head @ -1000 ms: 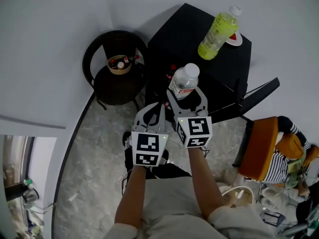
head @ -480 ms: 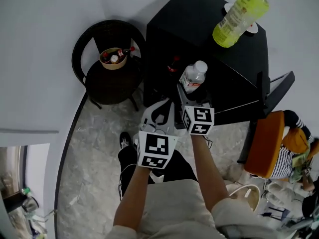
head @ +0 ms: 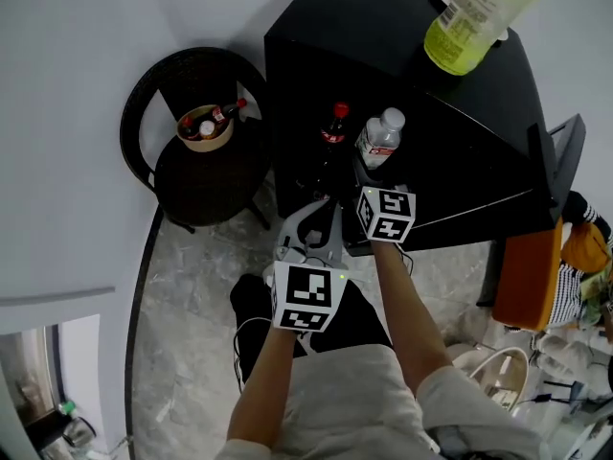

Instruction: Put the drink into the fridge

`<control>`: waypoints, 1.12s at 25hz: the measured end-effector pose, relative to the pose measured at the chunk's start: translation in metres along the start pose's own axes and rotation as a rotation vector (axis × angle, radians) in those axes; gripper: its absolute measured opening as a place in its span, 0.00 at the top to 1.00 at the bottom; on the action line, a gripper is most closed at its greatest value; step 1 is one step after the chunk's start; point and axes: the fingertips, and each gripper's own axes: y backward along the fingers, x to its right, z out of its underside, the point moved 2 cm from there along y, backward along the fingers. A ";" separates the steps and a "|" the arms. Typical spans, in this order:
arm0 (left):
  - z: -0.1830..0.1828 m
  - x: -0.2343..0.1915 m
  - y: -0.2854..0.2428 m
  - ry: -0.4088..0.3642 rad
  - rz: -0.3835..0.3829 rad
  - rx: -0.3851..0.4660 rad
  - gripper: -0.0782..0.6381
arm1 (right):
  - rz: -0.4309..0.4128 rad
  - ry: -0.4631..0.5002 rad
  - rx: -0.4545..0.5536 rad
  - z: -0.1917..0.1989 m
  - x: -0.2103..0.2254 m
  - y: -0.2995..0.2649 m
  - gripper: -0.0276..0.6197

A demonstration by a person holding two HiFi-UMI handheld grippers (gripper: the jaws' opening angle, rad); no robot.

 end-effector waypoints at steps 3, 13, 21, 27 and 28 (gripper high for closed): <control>0.008 -0.002 -0.007 -0.005 0.020 0.004 0.88 | 0.029 -0.002 -0.003 0.011 0.005 -0.007 0.50; 0.022 -0.013 -0.004 0.031 0.066 -0.045 0.88 | 0.102 -0.016 -0.010 0.033 0.014 -0.022 0.50; 0.003 -0.020 0.012 0.008 0.132 -0.081 0.88 | 0.134 -0.038 -0.135 0.039 0.008 -0.008 0.49; -0.043 -0.023 0.037 -0.041 0.194 -0.098 0.88 | 0.209 -0.100 -0.197 0.017 -0.004 0.045 0.49; -0.053 -0.023 0.041 -0.051 0.204 -0.097 0.88 | 0.223 -0.117 -0.193 0.008 -0.008 0.056 0.50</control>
